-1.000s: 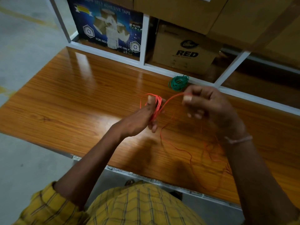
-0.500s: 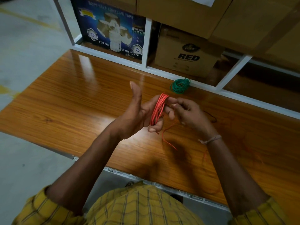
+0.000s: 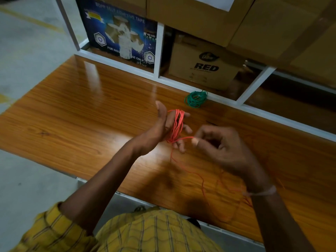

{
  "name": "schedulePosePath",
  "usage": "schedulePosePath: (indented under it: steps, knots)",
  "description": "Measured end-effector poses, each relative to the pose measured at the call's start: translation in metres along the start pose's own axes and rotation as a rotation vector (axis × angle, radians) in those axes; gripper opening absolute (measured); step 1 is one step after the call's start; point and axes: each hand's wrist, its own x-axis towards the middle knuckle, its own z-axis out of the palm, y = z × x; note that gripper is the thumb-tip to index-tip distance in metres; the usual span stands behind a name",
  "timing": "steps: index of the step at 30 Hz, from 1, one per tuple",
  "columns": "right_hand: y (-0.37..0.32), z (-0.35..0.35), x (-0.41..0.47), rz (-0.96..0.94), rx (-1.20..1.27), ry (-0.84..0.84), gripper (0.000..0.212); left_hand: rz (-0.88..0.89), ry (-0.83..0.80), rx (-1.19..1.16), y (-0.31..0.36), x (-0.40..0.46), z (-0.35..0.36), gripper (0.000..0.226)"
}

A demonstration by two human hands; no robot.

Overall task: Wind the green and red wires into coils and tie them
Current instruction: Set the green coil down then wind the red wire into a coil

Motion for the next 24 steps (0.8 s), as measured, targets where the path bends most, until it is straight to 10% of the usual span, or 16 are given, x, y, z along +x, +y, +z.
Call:
schedulePosePath:
  steps: [17, 24]
  knots:
    - [0.084, -0.019, 0.009, 0.144, 0.324, 0.083, 0.024, 0.111, -0.16, -0.551, 0.026, 0.027, 0.067, 0.137]
    - [0.095, -0.002, -0.016, 0.098, -0.141, -0.204, 0.021, 0.123, 0.05, -0.624, 0.025, 0.052, 0.078, 0.126]
